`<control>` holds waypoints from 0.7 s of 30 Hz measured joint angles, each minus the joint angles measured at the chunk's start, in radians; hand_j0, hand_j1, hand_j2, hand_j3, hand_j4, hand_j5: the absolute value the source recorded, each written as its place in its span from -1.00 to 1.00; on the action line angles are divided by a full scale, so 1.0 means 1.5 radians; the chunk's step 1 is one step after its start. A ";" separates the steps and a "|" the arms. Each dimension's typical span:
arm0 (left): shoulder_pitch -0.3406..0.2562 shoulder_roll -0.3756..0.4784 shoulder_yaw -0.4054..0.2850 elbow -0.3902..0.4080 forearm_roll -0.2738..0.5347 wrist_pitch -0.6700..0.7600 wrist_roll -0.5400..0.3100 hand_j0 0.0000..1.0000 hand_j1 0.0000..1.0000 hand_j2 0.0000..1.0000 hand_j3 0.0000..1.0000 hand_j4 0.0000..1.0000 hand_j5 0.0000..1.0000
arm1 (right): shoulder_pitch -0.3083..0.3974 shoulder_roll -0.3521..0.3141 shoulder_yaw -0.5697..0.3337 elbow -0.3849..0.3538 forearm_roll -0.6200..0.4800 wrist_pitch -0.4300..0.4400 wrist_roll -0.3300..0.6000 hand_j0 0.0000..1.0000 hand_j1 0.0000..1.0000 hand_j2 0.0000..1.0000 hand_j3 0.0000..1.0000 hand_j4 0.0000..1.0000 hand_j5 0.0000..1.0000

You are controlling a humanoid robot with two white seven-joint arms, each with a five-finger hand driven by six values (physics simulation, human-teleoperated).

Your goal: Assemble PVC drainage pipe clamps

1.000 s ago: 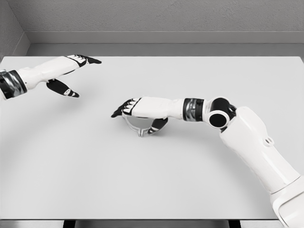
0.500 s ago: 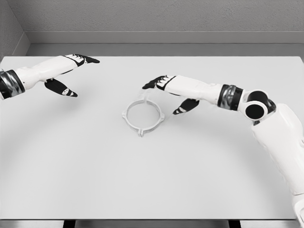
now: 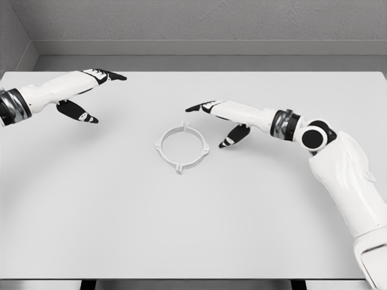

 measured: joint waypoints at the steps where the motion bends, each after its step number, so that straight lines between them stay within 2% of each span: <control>1: 0.000 0.000 0.000 0.000 0.000 0.000 0.000 1.00 1.00 1.00 1.00 1.00 1.00 | 0.000 0.001 0.002 0.001 0.000 0.000 0.000 1.00 1.00 1.00 1.00 1.00 1.00; 21: -0.001 0.029 0.000 -0.007 0.008 0.000 0.000 1.00 1.00 1.00 1.00 1.00 1.00 | -0.010 0.017 0.024 0.002 -0.001 0.000 0.000 1.00 1.00 1.00 1.00 1.00 1.00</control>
